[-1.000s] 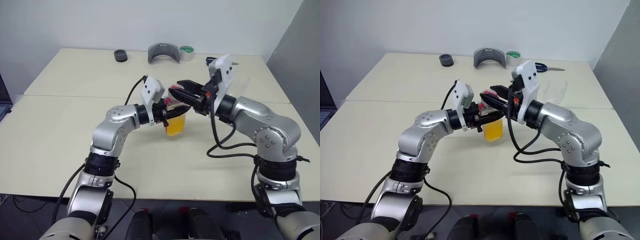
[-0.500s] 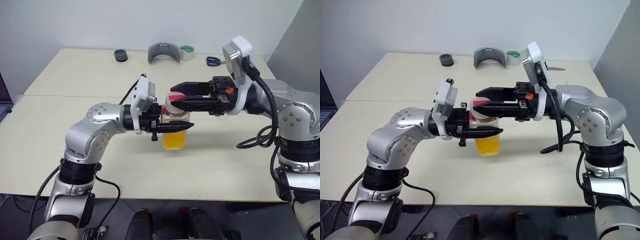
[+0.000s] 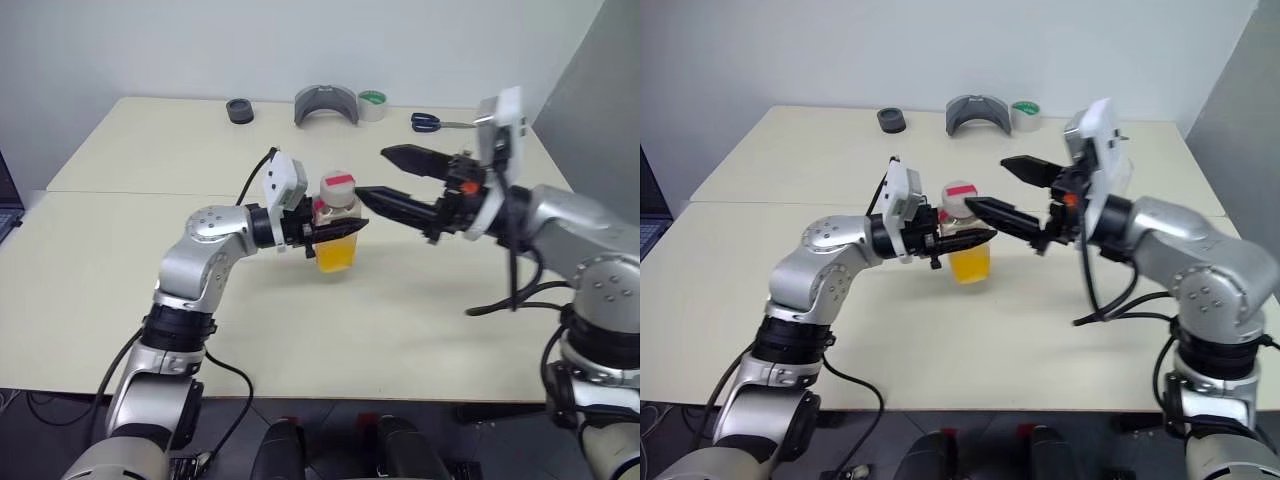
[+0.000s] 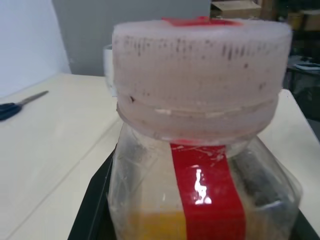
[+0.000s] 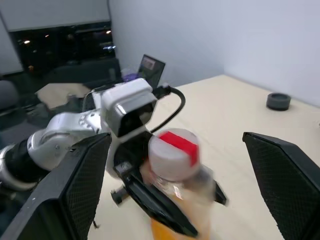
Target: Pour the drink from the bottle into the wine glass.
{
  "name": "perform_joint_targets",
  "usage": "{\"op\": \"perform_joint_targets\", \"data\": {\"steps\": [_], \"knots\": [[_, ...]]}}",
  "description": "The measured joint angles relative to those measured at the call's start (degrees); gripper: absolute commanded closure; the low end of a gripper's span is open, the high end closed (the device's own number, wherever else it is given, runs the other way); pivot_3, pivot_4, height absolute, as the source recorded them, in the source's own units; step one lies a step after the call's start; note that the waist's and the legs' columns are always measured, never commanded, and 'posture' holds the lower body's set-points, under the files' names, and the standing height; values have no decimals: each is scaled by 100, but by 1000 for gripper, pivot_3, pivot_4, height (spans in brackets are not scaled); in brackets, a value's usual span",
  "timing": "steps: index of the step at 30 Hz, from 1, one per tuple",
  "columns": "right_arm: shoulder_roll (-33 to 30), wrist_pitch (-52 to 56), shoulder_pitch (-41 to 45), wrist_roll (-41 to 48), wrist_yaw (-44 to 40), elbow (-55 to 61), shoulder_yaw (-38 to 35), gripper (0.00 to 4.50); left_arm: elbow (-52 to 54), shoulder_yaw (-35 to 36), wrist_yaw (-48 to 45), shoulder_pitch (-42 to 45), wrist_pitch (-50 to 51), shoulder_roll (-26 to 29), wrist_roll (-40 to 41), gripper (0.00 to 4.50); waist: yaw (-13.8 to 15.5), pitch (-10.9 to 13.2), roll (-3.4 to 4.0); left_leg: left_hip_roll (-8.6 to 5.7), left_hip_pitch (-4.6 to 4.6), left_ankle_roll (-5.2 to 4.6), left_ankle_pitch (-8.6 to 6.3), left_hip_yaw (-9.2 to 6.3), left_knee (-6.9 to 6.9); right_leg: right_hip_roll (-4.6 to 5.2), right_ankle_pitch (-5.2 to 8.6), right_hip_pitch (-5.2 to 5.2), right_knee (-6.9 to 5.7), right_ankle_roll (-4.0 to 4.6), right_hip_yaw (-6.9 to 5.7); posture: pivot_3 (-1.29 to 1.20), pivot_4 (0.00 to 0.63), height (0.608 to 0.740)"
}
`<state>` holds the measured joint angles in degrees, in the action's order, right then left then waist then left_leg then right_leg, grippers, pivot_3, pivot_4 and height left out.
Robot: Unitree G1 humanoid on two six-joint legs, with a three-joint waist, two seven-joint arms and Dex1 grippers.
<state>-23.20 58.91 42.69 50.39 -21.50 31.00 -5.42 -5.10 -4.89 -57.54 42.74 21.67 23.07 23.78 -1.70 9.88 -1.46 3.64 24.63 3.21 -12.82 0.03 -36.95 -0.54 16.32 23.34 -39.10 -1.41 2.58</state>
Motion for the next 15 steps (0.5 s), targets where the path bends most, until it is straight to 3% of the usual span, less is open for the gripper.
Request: {"op": "perform_joint_targets", "data": {"steps": [6, 15], "knots": [[497, -178, -100, -613, 800, 34, 462, 23, -217, -27, 188, 117, -207, -291, -131, 2710, 6, 0, 0, -2, 7, 0, 0, 0, 0, 3, 0, 4, 3, 1, -1, 0, 150, 740], [573, -460, -73, -967, 774, -149, 560, 23, -190, -34, 185, 116, -195, -302, -131, 2710, 4, 0, 0, -2, 7, 0, 0, 0, 0, 2, 0, 4, 2, 1, -1, 0, 150, 740]]}}
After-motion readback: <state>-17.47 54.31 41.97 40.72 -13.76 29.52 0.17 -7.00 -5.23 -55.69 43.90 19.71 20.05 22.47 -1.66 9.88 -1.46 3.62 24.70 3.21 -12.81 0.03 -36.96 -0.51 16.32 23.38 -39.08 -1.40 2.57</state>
